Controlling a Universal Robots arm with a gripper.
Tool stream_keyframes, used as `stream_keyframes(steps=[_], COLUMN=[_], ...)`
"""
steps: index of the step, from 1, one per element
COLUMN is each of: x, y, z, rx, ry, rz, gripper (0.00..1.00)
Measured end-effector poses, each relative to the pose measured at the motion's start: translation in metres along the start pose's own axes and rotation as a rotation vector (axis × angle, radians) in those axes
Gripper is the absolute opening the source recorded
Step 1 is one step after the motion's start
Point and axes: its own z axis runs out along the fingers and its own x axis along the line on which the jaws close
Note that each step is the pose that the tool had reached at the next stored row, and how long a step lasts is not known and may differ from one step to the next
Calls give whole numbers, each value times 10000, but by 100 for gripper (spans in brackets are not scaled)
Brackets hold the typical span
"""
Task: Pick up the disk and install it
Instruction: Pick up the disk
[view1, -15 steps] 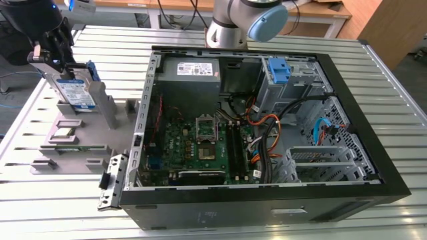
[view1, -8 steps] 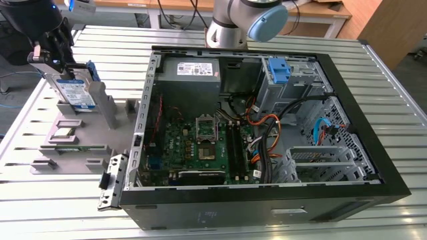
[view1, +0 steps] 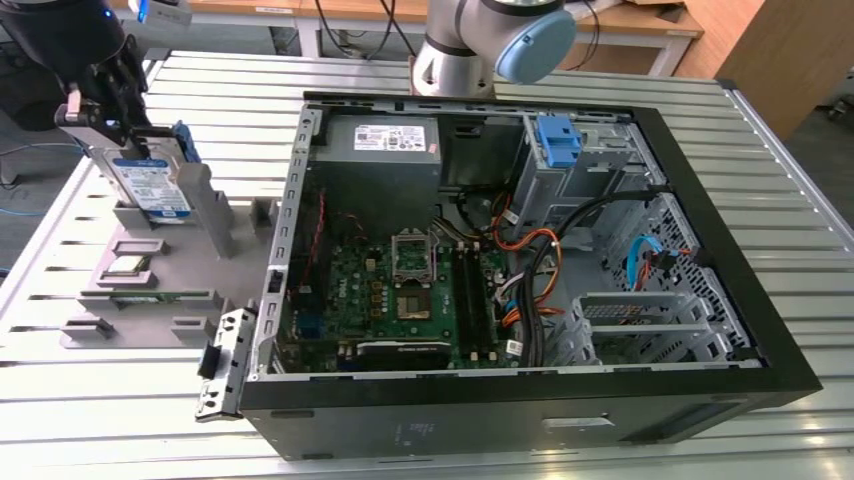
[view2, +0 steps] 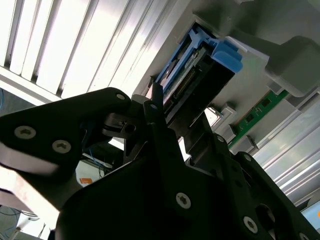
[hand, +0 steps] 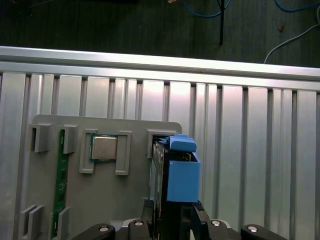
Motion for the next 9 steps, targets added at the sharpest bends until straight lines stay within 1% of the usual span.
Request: stream_keyframes(steps=[3,4,9], x=[1,1,1], y=[0,0,0], z=[-1,-1,0], rx=[-1,-1,1], ry=[1,1,0], rz=[0,0,0], gripper=[41,36,35])
